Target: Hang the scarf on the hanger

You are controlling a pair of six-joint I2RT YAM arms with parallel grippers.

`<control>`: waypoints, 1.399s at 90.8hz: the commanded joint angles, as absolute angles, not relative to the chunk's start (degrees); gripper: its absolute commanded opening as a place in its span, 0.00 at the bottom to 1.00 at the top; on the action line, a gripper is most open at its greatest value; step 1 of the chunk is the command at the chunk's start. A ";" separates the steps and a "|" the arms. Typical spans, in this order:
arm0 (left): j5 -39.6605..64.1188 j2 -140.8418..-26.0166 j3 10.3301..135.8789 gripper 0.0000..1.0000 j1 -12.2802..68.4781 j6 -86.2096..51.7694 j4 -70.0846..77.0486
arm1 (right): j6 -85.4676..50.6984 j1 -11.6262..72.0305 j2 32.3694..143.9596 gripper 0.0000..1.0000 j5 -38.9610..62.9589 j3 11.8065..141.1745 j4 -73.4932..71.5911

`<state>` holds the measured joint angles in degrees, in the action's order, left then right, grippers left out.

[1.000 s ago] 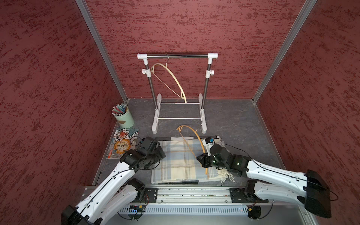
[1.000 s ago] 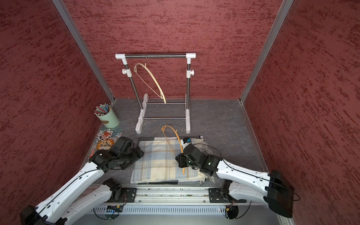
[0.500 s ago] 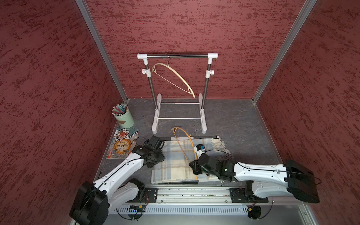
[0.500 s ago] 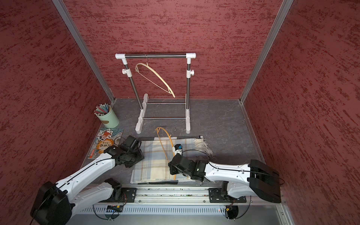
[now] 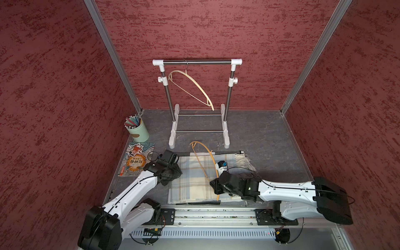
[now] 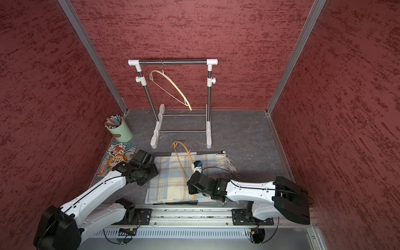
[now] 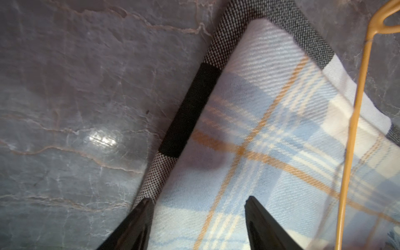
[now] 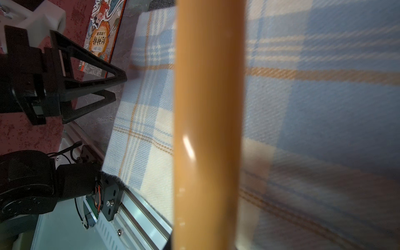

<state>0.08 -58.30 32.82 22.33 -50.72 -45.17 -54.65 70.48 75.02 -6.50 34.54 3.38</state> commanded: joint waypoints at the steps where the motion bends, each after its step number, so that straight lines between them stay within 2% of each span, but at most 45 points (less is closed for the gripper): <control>1: 1.73 -59.43 30.74 0.69 21.80 -50.85 -43.24 | -54.81 71.68 75.96 0.00 -3.47 33.48 6.29; 20: 3.58 -59.59 29.27 0.67 21.69 -50.45 -39.98 | -52.80 72.13 75.55 0.00 -0.34 32.97 5.87; 37: 4.16 -62.05 28.46 0.59 21.65 -49.91 -37.70 | -52.45 72.11 75.19 0.00 0.26 32.43 5.86; 45: 4.52 -62.80 28.59 0.50 21.62 -49.40 -36.97 | -52.48 72.14 75.01 0.00 -0.03 32.63 6.20; 58: 6.42 -59.84 30.22 0.17 21.74 -48.06 -36.42 | -54.90 72.15 73.99 0.00 -3.05 32.12 8.26; 67: 10.35 -54.31 30.96 0.00 22.44 -47.36 -33.06 | -55.63 72.16 73.18 0.00 -3.73 31.93 8.70; 83: 24.74 -54.15 29.15 0.00 26.22 -51.18 -14.16 | -53.93 72.12 73.12 0.00 -2.37 32.39 9.84; 99: 23.65 -64.47 32.91 0.00 34.14 -51.27 -0.87 | -53.76 72.07 70.84 0.00 -0.13 31.84 10.34; 118: 24.71 -84.29 37.89 0.00 37.30 -52.41 13.77 | -54.54 72.07 66.68 0.00 1.39 29.69 9.93; 127: 22.77 -92.74 43.12 0.00 39.61 -51.89 13.57 | -54.21 72.05 65.65 0.00 2.35 29.38 9.51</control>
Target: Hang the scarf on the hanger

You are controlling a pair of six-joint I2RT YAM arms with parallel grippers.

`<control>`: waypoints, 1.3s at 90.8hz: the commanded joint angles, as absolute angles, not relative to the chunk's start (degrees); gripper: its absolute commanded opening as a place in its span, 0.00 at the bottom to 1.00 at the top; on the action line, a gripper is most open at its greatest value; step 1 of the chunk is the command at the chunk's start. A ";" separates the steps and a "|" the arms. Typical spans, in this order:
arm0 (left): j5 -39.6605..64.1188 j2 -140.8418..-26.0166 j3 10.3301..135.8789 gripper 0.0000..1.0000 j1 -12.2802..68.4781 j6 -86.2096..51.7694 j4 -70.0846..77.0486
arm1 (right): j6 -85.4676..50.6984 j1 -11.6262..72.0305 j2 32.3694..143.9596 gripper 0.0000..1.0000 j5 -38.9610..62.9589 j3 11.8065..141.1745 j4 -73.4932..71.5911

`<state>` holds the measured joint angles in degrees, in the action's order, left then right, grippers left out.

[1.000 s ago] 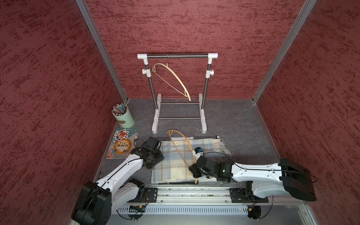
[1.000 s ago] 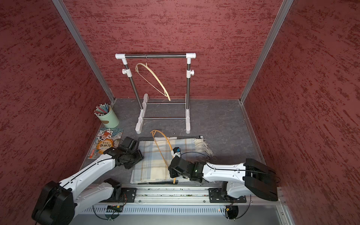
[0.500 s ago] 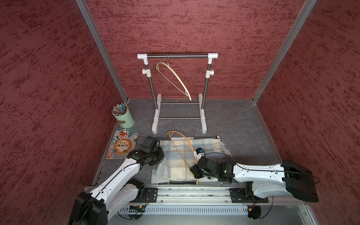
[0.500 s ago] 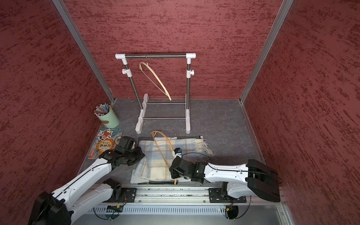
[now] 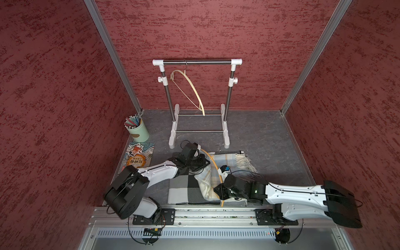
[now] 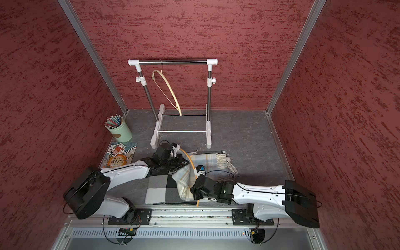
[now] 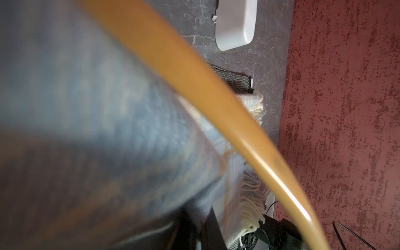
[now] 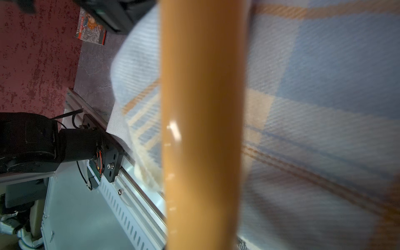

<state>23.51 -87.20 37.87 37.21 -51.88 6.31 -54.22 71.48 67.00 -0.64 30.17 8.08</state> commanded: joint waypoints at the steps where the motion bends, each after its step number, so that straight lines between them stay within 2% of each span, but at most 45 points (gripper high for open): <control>1: 22.41 -93.52 43.71 0.00 39.76 -51.87 13.03 | -54.22 72.06 65.61 0.00 2.45 29.28 9.41; 16: 22.11 -98.08 45.05 0.01 40.66 -52.74 11.71 | -54.64 72.03 65.20 0.00 1.99 28.32 9.31; 32: 22.34 -91.94 43.57 0.51 40.76 -49.69 3.43 | -55.53 72.00 65.73 0.00 0.59 28.34 10.30; 39: 21.84 -87.79 42.43 0.66 40.65 -48.58 -1.05 | -55.62 72.03 66.10 0.00 -0.39 28.87 11.66; 58: 24.37 -80.57 43.50 0.68 39.60 -44.83 -11.74 | -55.00 72.00 68.17 0.00 -0.35 30.46 13.85; 62: 24.36 -78.62 43.51 0.65 39.43 -44.54 -13.32 | -55.02 72.02 68.28 0.00 -0.10 30.50 13.94; 69: 24.61 -74.47 43.32 0.48 38.90 -44.03 -15.29 | -54.89 71.99 68.21 0.00 0.00 30.49 13.97; 70: 24.70 -73.26 43.32 0.48 38.87 -43.99 -15.77 | -54.87 71.98 68.21 0.00 0.00 30.50 14.02; 71: 24.74 -73.26 43.33 0.43 38.82 -43.97 -16.15 | -54.94 71.98 68.20 0.00 0.00 30.50 14.04; 72: 24.76 -72.10 43.33 0.43 38.74 -43.87 -16.56 | -54.94 71.98 68.20 0.00 0.00 30.54 14.05; 84: 27.60 -68.78 42.88 0.00 38.54 -43.07 -20.09 | -55.18 71.99 68.27 0.00 0.09 30.81 13.99; 100: 28.81 -72.38 41.81 0.00 40.24 -43.93 -20.90 | -54.99 71.96 69.08 0.00 0.62 31.49 13.60; 118: 27.18 -82.20 45.25 0.00 43.99 -45.03 -16.52 | -54.89 71.98 69.76 0.00 1.67 31.96 12.72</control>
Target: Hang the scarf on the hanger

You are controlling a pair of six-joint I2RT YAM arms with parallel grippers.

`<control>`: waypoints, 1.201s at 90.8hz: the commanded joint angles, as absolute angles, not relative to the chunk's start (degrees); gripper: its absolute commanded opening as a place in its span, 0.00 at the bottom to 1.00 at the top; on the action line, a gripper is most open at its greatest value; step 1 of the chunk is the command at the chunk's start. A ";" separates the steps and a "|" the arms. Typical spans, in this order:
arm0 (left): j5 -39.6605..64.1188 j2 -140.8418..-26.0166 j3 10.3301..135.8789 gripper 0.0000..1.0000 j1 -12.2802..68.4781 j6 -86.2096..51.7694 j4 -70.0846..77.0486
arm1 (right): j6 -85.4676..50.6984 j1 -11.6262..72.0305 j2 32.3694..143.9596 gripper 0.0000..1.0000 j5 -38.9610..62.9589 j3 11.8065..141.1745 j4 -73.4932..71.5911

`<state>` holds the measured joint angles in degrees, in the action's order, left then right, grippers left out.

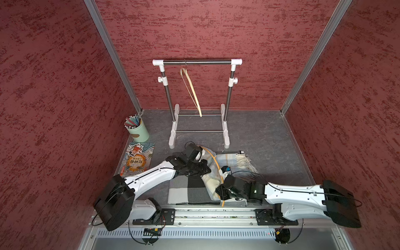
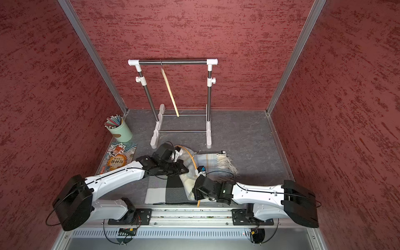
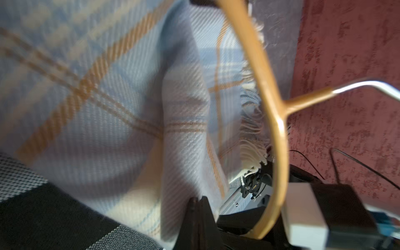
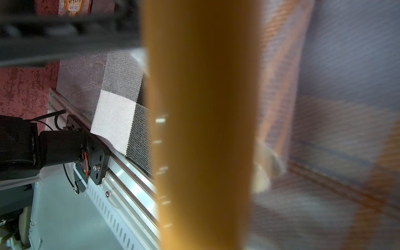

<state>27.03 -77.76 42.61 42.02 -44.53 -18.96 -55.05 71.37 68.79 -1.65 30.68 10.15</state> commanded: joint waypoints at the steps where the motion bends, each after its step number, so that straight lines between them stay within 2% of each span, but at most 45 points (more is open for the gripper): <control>1: 27.39 -82.85 45.61 0.00 44.36 -45.15 -15.60 | -54.91 71.98 69.82 0.00 1.71 31.93 12.69; 12: 30.49 -89.74 50.82 0.00 48.60 -45.84 -7.29 | -55.06 71.96 70.11 0.00 1.93 31.84 12.62; 27: 26.11 -90.80 55.25 0.01 49.51 -43.77 -15.09 | -55.09 71.97 70.76 0.00 1.74 32.26 13.01; 34: 23.19 -87.54 53.55 0.18 48.18 -43.61 -20.70 | -55.53 71.98 70.54 0.00 1.22 31.94 13.12; 38: 21.22 -84.70 52.47 0.36 47.66 -43.42 -23.77 | -55.75 71.98 70.27 0.00 0.72 31.68 13.57; 42: 19.73 -81.93 51.20 0.49 47.34 -43.35 -26.39 | -55.81 71.98 69.97 0.00 0.18 31.58 14.04; 55: 18.62 -71.55 48.71 0.73 46.53 -42.47 -31.96 | -56.40 71.75 68.80 0.00 -2.40 31.41 16.19; 70: 19.07 -62.05 48.99 0.76 41.94 -42.49 -38.33 | -55.25 71.44 68.42 0.00 -2.91 31.35 16.13; 86: 22.55 -56.98 47.46 0.84 33.71 -47.85 -36.82 | -47.34 71.39 71.83 0.00 -2.64 35.40 19.20; 98: 27.17 -58.73 47.06 0.88 31.14 -53.98 -27.05 | -41.41 71.37 76.33 0.00 -3.11 39.14 22.04; 109: 24.98 -64.59 54.69 0.88 33.52 -52.55 -28.58 | -38.82 71.45 79.20 0.00 -2.88 41.70 23.94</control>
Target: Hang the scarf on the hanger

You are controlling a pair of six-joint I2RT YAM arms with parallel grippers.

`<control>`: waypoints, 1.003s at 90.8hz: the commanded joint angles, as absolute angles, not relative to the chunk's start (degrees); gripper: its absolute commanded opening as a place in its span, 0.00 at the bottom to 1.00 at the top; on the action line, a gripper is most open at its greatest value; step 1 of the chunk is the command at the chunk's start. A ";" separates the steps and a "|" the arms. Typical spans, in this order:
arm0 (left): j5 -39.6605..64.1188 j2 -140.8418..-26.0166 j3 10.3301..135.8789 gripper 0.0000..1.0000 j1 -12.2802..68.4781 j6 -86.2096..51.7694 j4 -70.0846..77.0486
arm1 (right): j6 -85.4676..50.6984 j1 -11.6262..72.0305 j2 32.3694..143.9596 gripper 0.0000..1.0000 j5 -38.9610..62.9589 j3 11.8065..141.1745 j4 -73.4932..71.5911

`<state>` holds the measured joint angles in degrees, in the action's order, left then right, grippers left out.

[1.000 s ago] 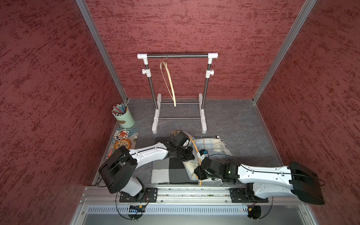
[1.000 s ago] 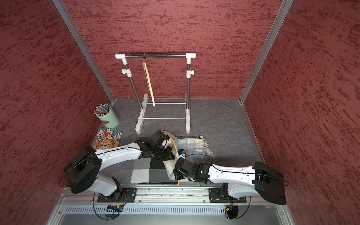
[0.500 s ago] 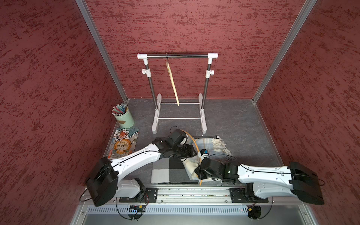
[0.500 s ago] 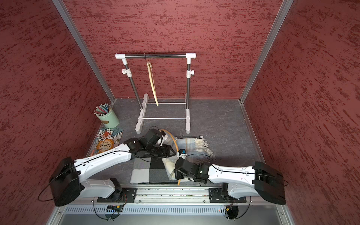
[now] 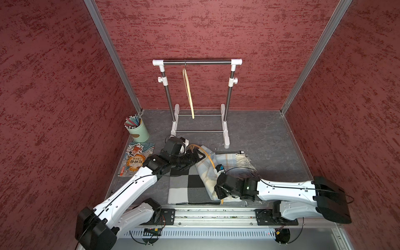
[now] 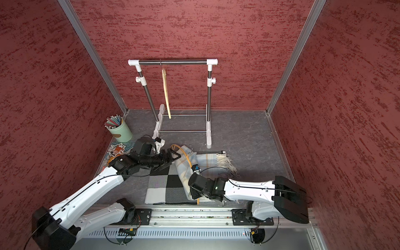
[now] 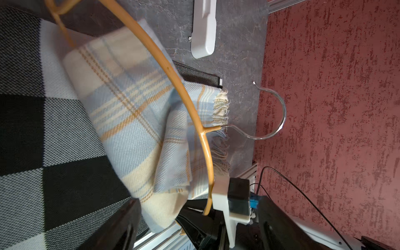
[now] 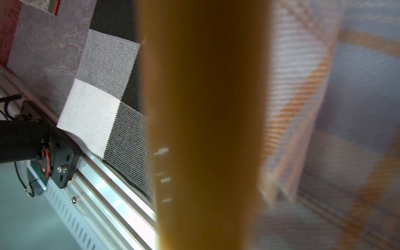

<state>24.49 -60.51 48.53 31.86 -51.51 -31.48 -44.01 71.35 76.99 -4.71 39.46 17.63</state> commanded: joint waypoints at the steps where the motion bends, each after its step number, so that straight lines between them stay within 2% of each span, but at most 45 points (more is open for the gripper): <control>1: 24.49 -65.17 55.51 0.88 33.94 -52.25 -29.23 | -38.70 71.45 79.37 0.00 -2.89 41.86 24.05; 21: 12.59 -75.56 69.70 0.86 38.26 -46.77 -45.30 | -38.48 71.54 81.04 0.00 -4.04 42.85 26.43; 38: 5.05 -83.10 77.66 0.77 40.76 -43.19 -53.52 | -38.76 71.52 81.32 0.00 -4.30 42.98 26.63; 53: -2.00 -88.74 83.25 0.62 42.43 -41.14 -59.80 | -38.85 71.53 81.80 0.00 -4.40 43.32 27.06; 67: -6.26 -90.66 86.64 0.39 43.43 -40.90 -63.25 | -39.17 71.54 82.35 0.00 -3.83 43.55 27.33; 71: -7.13 -90.57 86.91 0.32 43.79 -40.83 -64.16 | -39.36 71.54 82.35 0.04 -3.65 43.51 27.42; 81: -7.78 -89.76 85.82 0.17 44.11 -41.09 -65.11 | -39.46 71.54 81.66 0.24 -2.85 43.43 27.29; 91: -8.60 -88.06 83.62 0.03 44.11 -41.35 -66.55 | -37.10 71.54 80.74 0.50 -0.59 44.10 27.30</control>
<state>-4.64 -90.35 85.47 44.36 -42.19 -62.26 -38.50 71.37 81.21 -4.21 43.53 23.86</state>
